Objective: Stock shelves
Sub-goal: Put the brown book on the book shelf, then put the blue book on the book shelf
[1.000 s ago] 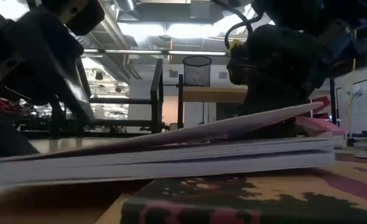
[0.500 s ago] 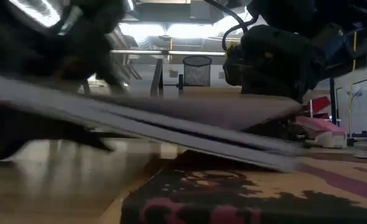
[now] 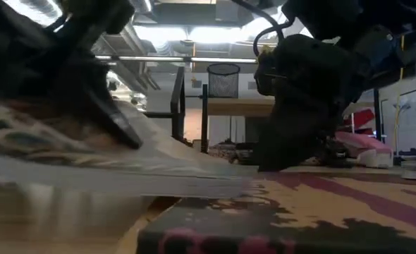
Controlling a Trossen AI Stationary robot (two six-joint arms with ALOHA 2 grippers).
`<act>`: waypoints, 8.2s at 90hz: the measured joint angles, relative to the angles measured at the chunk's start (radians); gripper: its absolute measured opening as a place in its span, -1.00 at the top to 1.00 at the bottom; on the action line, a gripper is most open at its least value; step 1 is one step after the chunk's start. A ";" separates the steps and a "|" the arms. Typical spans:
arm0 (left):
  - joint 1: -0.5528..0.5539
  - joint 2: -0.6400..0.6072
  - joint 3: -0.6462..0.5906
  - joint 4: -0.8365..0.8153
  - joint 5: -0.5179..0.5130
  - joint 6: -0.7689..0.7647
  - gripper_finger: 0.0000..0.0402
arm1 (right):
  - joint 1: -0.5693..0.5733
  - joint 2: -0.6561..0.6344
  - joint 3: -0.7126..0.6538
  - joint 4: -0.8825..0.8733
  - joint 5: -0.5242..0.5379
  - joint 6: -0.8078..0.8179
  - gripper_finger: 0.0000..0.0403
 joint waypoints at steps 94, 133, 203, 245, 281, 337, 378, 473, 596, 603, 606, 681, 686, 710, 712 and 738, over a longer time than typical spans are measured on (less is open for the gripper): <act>-0.059 -0.068 0.000 -0.136 0.185 0.012 0.04 | -0.001 0.022 0.001 0.028 -0.001 -0.055 -0.08; -0.123 -0.086 0.001 -0.189 0.173 -0.091 0.25 | -0.001 0.023 0.001 0.027 0.010 -0.073 -0.08; -0.110 -0.277 0.215 -0.913 -0.175 -0.227 0.99 | 0.000 0.023 0.000 0.025 0.014 -0.150 -0.08; 0.314 -0.339 0.547 -1.699 -0.435 0.093 1.00 | -0.008 0.024 0.000 0.025 0.004 -0.264 -0.08; 0.828 -0.365 0.495 -1.693 -0.563 0.422 1.00 | -0.008 0.024 -0.001 0.026 0.002 -0.270 -0.08; 1.177 -0.368 0.314 -1.272 -0.336 0.837 1.00 | -0.007 0.024 -0.001 0.026 0.008 -0.261 -0.08; 1.208 -0.611 0.258 -1.189 -0.332 0.867 1.00 | -0.007 0.024 0.000 0.026 0.006 -0.261 -0.08; 1.340 -0.802 -0.099 -0.768 -0.143 0.978 0.81 | -0.007 0.024 0.000 0.027 0.005 -0.235 -0.08; 1.299 -0.841 -0.051 -0.800 -0.309 1.095 0.12 | -0.007 0.023 0.000 0.027 0.005 -0.234 -0.08; 1.290 -0.850 -0.036 -0.799 -0.320 1.111 0.12 | -0.007 0.023 0.000 0.027 0.005 -0.235 -0.08; 1.287 -0.855 -0.028 -0.800 -0.320 1.123 0.12 | -0.007 0.023 0.000 0.027 0.005 -0.235 -0.08; 0.999 -0.880 0.207 -1.054 -0.242 1.107 0.13 | 0.029 0.007 0.000 0.079 0.033 -0.375 -0.08; 0.904 -0.871 0.195 -1.100 -0.205 1.028 0.15 | 0.057 -0.011 0.000 0.120 0.031 -0.434 -0.08; 0.386 -0.691 0.190 -1.173 -0.163 0.600 0.31 | 0.138 -0.121 0.000 0.072 0.008 -0.605 -0.08; 0.350 -0.668 0.190 -1.153 -0.163 0.579 0.32 | 0.141 -0.132 0.000 0.054 -0.005 -0.608 -0.08; 0.105 -0.336 0.190 -0.638 -0.229 0.640 0.39 | 0.264 -0.354 0.000 -0.366 -0.018 -0.493 -0.08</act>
